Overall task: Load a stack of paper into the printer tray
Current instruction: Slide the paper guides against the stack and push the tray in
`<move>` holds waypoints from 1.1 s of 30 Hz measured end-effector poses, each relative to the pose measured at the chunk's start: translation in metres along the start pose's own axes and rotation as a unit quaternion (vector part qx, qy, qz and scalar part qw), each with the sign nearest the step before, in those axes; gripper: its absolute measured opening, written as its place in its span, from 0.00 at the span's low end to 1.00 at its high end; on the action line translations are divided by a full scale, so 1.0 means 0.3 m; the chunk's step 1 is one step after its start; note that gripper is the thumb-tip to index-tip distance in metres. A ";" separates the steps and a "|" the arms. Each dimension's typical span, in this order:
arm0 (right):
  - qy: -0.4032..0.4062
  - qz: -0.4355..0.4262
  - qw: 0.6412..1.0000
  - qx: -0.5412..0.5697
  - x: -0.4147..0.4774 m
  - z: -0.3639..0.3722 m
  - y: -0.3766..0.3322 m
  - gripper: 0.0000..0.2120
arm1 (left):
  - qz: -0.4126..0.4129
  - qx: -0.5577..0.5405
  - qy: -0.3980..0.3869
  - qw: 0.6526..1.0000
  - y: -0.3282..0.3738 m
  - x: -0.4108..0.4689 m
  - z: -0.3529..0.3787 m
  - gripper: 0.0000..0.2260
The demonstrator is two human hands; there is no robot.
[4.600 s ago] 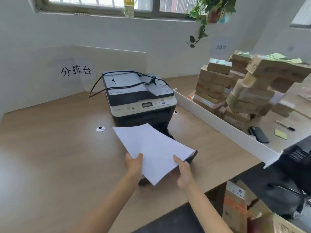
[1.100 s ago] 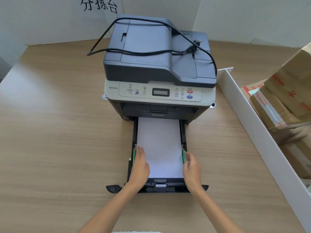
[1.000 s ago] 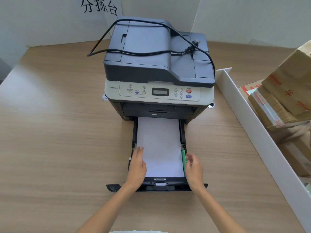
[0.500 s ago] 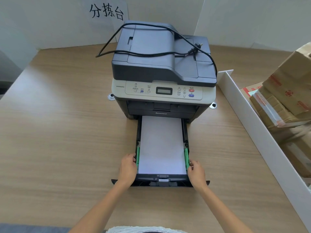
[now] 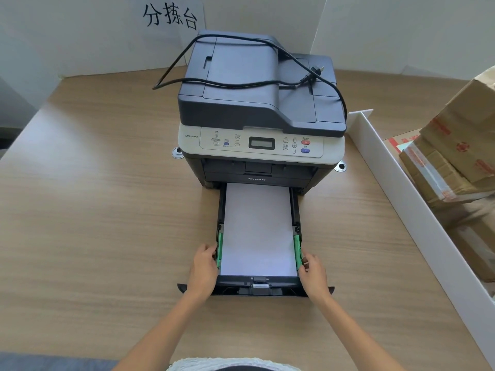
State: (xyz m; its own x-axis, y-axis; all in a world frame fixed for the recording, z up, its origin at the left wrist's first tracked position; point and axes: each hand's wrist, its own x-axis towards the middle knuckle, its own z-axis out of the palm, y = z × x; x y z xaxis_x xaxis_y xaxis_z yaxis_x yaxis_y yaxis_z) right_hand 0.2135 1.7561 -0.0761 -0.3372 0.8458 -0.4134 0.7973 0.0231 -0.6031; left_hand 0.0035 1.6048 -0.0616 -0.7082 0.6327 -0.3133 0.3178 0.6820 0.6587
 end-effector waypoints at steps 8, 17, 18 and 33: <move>0.026 -0.006 0.999 0.032 -0.016 0.014 0.015 0.24 | -0.047 0.002 0.014 0.999 0.028 -0.004 0.035 0.21; -0.009 0.017 0.996 0.091 -0.004 -0.008 0.027 0.24 | -0.076 -0.034 -0.004 0.997 0.031 0.025 0.031 0.21; -0.011 0.019 0.995 0.096 -0.004 -0.010 0.028 0.24 | -0.076 -0.041 -0.009 0.996 0.031 0.026 0.029 0.22; -0.022 0.028 0.992 0.120 0.001 -0.019 0.034 0.25 | -0.099 -0.093 -0.043 0.990 0.003 0.042 0.015 0.24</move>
State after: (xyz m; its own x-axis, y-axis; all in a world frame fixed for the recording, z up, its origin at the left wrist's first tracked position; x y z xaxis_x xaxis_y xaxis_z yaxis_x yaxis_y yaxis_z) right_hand 0.2244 1.7597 -0.0787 -0.3205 0.8181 -0.4775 0.6752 -0.1563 -0.7209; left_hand -0.0023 1.6152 -0.0681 -0.6864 0.5278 -0.5003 0.0516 0.7216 0.6904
